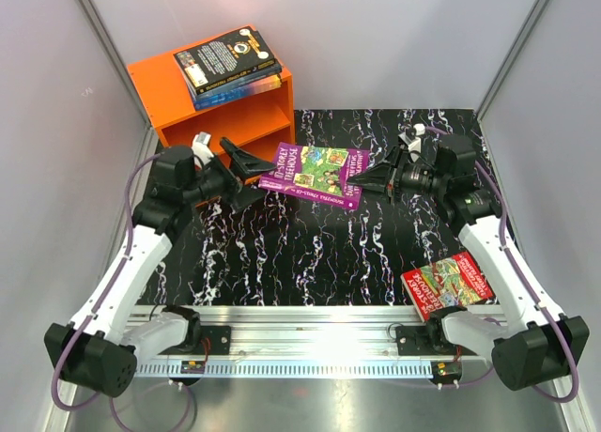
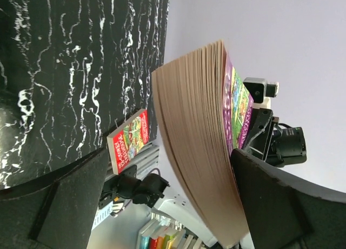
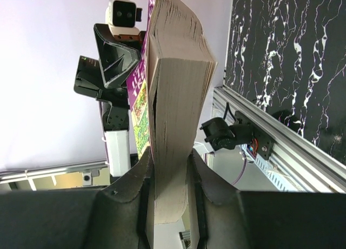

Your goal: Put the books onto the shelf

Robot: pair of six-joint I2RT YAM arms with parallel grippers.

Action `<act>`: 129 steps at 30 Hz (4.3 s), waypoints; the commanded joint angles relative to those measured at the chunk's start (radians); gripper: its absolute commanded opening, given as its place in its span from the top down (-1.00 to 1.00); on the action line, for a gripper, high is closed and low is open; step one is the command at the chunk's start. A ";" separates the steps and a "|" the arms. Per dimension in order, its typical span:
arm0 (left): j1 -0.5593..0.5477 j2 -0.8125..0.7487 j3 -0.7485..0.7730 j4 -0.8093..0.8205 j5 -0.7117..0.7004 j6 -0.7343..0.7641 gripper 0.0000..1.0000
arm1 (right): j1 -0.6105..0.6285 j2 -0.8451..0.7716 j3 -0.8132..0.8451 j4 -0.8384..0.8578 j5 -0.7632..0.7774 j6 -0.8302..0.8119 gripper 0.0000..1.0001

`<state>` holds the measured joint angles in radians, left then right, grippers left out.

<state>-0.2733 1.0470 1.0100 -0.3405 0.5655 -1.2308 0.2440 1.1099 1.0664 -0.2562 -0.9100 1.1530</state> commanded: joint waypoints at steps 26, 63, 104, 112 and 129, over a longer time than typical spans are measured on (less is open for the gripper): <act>-0.046 0.025 0.076 0.118 -0.139 0.096 1.00 | 0.003 0.096 0.119 -0.003 -0.059 -0.097 -0.99; 0.117 0.133 -0.221 0.955 -0.561 0.047 1.00 | -0.071 -0.016 -0.017 -0.348 -0.116 -0.297 -1.00; -0.012 0.416 0.045 0.603 -1.072 0.082 0.25 | -0.009 0.412 0.180 0.181 -0.044 -0.036 -0.53; -0.006 0.533 0.289 0.265 -1.127 0.050 -0.97 | -0.008 0.369 0.063 0.245 -0.050 0.001 -0.51; 0.074 0.562 0.382 -0.183 -1.092 -0.141 -0.97 | 0.136 0.712 0.372 0.362 -0.009 0.057 0.07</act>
<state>-0.2577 1.6043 1.4162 -0.4667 -0.5598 -1.3167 0.3634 1.7874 1.3750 0.0227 -0.9276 1.1786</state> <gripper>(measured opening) 0.987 0.490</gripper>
